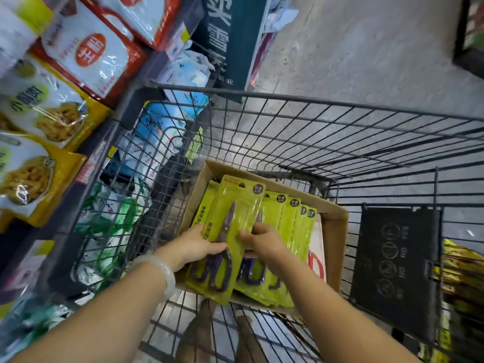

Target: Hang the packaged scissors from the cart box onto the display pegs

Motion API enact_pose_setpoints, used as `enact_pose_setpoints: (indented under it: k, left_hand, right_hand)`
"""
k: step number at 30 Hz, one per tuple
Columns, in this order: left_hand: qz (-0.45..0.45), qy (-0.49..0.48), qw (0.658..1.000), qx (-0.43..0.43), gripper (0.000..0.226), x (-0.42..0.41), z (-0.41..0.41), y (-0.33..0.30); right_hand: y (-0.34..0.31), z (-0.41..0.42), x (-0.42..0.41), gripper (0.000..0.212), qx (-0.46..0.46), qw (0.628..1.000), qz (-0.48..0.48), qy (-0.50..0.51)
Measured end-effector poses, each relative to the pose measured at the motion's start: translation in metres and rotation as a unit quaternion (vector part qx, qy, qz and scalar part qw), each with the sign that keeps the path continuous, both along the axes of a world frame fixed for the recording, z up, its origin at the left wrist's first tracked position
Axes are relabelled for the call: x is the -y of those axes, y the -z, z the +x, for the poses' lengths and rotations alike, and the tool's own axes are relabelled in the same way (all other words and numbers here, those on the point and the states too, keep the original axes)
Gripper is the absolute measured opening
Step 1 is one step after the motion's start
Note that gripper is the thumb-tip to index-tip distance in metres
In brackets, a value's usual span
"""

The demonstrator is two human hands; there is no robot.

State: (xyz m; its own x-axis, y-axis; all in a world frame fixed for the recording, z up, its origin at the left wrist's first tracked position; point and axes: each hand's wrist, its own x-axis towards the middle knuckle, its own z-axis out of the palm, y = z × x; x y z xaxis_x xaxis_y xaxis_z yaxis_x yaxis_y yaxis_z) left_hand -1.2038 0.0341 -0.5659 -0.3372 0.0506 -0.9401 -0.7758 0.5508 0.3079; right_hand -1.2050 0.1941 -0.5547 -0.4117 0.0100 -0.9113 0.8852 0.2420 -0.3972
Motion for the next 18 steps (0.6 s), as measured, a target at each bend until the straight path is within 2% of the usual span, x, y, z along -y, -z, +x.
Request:
enact_pose_setpoints:
  k: [2,3,5,7,10,14,16,18]
  left_hand:
    - [0.03,-0.057,0.998,0.014,0.05,0.006,-0.002,-0.005]
    - [0.038,-0.089,0.995,0.015,0.047,0.01,-0.004,-0.007]
    - [0.017,-0.132,0.991,0.007,0.059,0.017,-0.005,-0.004]
    - [-0.018,-0.118,0.993,-0.016,0.074,0.022,-0.005,-0.002]
    - [-0.063,-0.087,0.993,-0.049,0.071,0.019,-0.003,-0.001]
    - [-0.082,-0.11,0.988,-0.068,0.066,0.014,-0.001,0.001]
    - [-0.098,-0.111,0.986,-0.073,0.058,0.011,0.0,0.003]
    - [-0.116,-0.113,0.983,-0.084,0.045,0.008,0.0,0.004]
  right_hand:
    - [-0.014,-0.004,-0.007,0.014,-0.021,0.999,-0.033,0.031]
    - [-0.016,-0.007,-0.011,0.014,-0.043,0.998,-0.012,0.039]
    - [-0.012,-0.01,-0.019,0.023,-0.099,0.986,0.136,-0.02]
    - [-0.003,-0.007,-0.025,0.048,-0.102,0.947,0.284,-0.112]
    - [0.005,0.006,-0.018,0.074,-0.033,0.928,0.32,-0.189]
    - [0.015,0.008,-0.011,0.076,-0.029,0.895,0.368,-0.251]
    - [0.02,0.005,-0.007,0.069,-0.058,0.879,0.383,-0.279]
    - [0.024,0.002,0.004,0.06,-0.089,0.878,0.368,-0.292]
